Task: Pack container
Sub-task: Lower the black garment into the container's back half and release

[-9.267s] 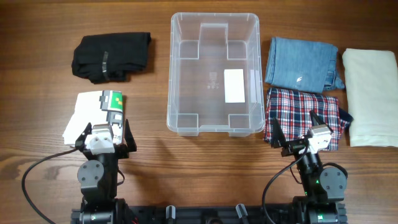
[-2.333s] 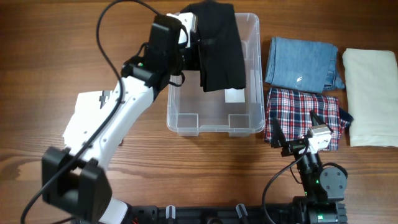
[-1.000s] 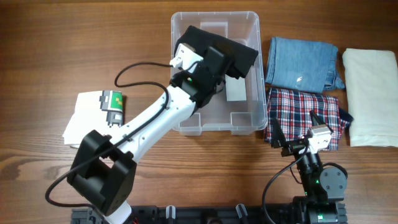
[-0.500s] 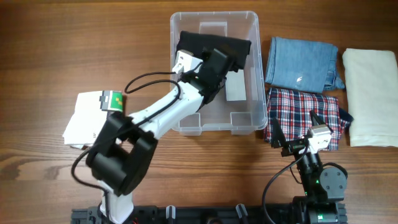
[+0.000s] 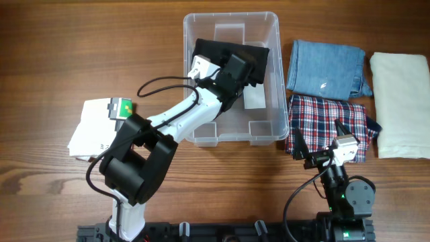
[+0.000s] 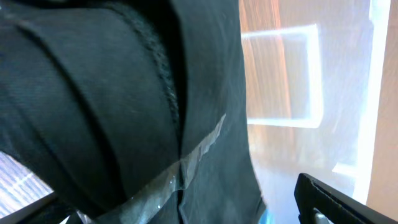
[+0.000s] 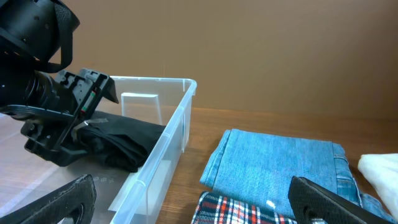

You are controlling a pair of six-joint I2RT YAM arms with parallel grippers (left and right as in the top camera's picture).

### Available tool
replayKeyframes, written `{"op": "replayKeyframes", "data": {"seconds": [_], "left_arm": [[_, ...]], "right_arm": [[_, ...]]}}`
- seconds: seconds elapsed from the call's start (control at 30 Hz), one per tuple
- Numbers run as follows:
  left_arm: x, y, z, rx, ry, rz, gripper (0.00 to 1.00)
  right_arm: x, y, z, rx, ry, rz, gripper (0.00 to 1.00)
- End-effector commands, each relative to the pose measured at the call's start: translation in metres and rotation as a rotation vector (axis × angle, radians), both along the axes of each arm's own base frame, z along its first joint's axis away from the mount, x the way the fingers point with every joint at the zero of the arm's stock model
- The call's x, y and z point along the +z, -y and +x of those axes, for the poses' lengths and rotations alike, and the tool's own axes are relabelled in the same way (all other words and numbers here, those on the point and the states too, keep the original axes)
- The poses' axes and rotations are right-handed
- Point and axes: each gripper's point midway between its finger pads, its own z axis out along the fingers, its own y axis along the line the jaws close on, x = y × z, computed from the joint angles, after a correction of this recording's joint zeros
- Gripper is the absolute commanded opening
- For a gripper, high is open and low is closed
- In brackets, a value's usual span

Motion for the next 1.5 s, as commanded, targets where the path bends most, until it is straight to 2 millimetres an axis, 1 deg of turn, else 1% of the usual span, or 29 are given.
{"op": "replayKeyframes", "data": {"seconds": [0.0, 0.13, 0.2, 0.27, 0.3, 0.33, 0.37, 0.4, 0.43, 0.5, 0.6, 0.7, 0.77, 0.87, 0.97, 1.07, 1.17, 1.27, 1.3, 1.33, 1.4, 1.43, 1.47], "left_arm": [[0.032, 0.007, 0.004, -0.117, 0.053, 0.047, 1.0], [0.064, 0.003, -0.009, -0.134, 0.062, 0.042, 1.0], [0.077, 0.001, -0.017, -0.149, 0.06, 0.04, 1.0], [0.094, 0.003, -0.024, -0.227, 0.092, 0.104, 0.99], [0.099, 0.004, -0.026, -0.265, 0.11, 0.139, 0.97], [0.103, 0.005, -0.025, -0.3, 0.128, 0.177, 0.78], [0.105, 0.006, -0.024, -0.344, 0.147, 0.229, 0.44], [0.105, 0.006, -0.023, -0.379, 0.157, 0.277, 0.19], [0.101, 0.003, -0.019, -0.424, 0.162, 0.346, 0.04], [0.091, -0.001, -0.016, -0.488, 0.154, 0.445, 0.04], [0.075, -0.006, -0.011, -0.55, 0.13, 0.543, 0.04], [0.058, -0.014, -0.008, -0.567, 0.093, 0.601, 0.04], [0.041, -0.019, -0.006, -0.554, 0.054, 0.637, 0.04], [0.019, -0.02, -0.007, -0.567, 0.007, 0.656, 0.04], [-0.008, -0.024, -0.012, -0.588, -0.062, 0.683, 0.06], [-0.022, -0.029, -0.019, -0.605, -0.116, 0.702, 0.06], [-0.027, -0.032, -0.026, -0.619, -0.154, 0.714, 0.06], [-0.031, -0.029, -0.031, -0.65, -0.172, 0.692, 0.09], [-0.032, -0.027, -0.032, -0.658, -0.172, 0.682, 0.09], [-0.029, -0.025, -0.029, -0.654, -0.155, 0.675, 0.07], [-0.018, -0.021, -0.024, -0.645, -0.12, 0.663, 0.04], [0.0, -0.018, -0.021, -0.635, -0.08, 0.649, 0.04], [0.012, -0.016, -0.019, -0.631, -0.055, 0.637, 0.04]], "right_arm": [[0.002, 0.0, 0.0, -0.002, 0.009, 0.007, 1.0], [0.002, 0.0, 0.0, -0.002, 0.009, 0.007, 1.0], [0.002, 0.0, 0.0, -0.002, 0.009, 0.008, 1.0], [0.002, 0.0, 0.0, -0.002, 0.009, 0.008, 1.0], [0.002, 0.0, 0.0, -0.002, 0.009, 0.007, 1.0], [0.002, 0.0, 0.0, -0.002, 0.009, 0.007, 1.0], [0.002, 0.0, 0.0, -0.002, 0.009, 0.007, 1.0], [0.002, 0.0, 0.0, -0.002, 0.009, 0.008, 1.0], [0.002, 0.0, 0.0, -0.002, 0.009, 0.007, 1.0], [0.002, 0.0, 0.0, -0.002, 0.009, 0.007, 1.0], [0.002, 0.0, 0.0, -0.002, 0.009, 0.007, 0.99], [0.002, 0.0, 0.0, -0.002, 0.009, 0.007, 1.0], [0.002, 0.0, 0.0, -0.002, 0.009, 0.007, 1.0], [0.002, 0.0, 0.0, -0.002, 0.009, 0.007, 1.0], [0.002, 0.0, 0.0, -0.002, 0.009, 0.008, 1.0], [0.002, 0.0, 0.0, -0.002, 0.009, 0.007, 1.0], [0.002, 0.0, 0.0, -0.002, 0.009, 0.007, 1.0], [0.002, 0.0, 0.0, -0.002, 0.009, 0.008, 1.0], [0.002, 0.0, 0.0, -0.002, 0.009, 0.007, 1.0], [0.002, 0.0, 0.0, -0.002, 0.009, 0.008, 1.0], [0.002, 0.0, 0.0, -0.002, 0.009, 0.007, 1.0], [0.002, 0.0, 0.0, -0.002, 0.009, 0.007, 1.0], [0.002, 0.0, 0.0, -0.002, 0.009, 0.007, 1.0]]}}
